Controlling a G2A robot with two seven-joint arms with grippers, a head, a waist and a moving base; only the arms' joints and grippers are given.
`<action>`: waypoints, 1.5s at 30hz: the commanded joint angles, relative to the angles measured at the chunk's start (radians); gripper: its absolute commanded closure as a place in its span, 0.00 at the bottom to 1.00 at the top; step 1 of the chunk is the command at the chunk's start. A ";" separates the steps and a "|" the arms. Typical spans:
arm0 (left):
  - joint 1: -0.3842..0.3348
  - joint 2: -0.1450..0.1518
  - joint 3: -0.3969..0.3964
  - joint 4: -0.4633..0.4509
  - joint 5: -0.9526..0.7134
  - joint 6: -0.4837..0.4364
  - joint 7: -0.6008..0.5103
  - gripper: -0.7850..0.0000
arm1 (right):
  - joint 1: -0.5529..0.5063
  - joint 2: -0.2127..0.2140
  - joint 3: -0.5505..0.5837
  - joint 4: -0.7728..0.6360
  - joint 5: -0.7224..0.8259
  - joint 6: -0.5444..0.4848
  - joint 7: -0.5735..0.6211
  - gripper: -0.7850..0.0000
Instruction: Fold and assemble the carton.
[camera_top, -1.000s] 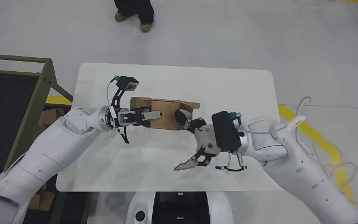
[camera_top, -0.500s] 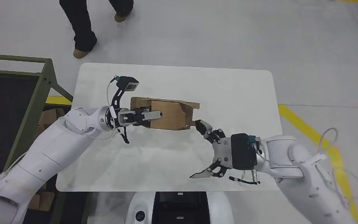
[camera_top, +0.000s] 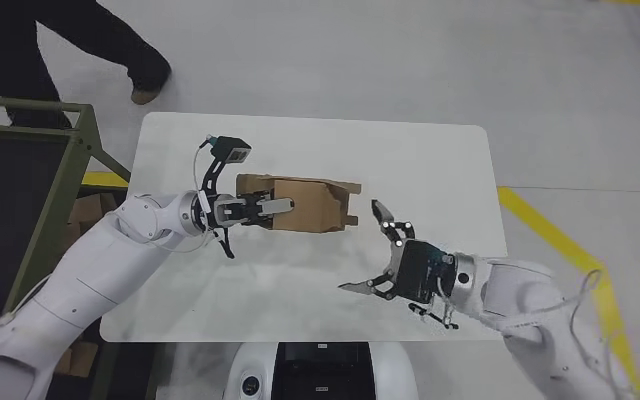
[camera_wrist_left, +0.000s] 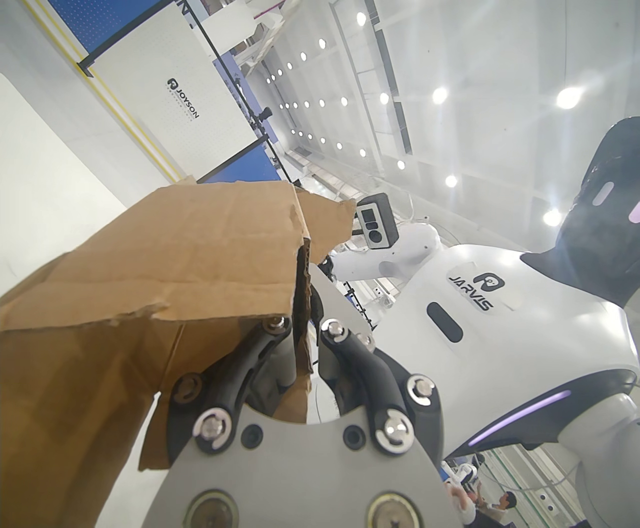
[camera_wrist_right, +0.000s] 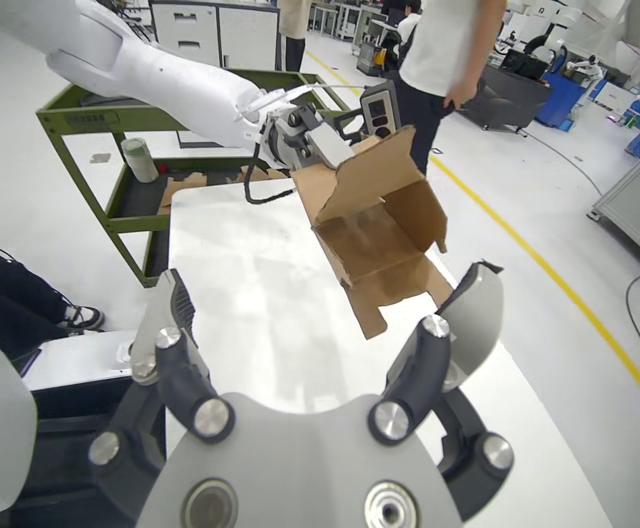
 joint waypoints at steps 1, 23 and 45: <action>0.006 -0.003 -0.008 0.001 -0.002 0.004 -0.007 1.00 | 0.001 -0.005 -0.018 -0.002 -0.047 0.044 -0.008 0.00; 0.049 -0.038 -0.078 0.005 -0.027 0.032 -0.101 1.00 | 0.029 -0.043 -0.038 0.050 -0.066 0.287 -0.079 0.00; 0.070 -0.076 -0.123 -0.007 -0.003 0.077 -0.153 1.00 | 0.148 -0.082 -0.119 0.120 -0.020 0.282 0.006 0.00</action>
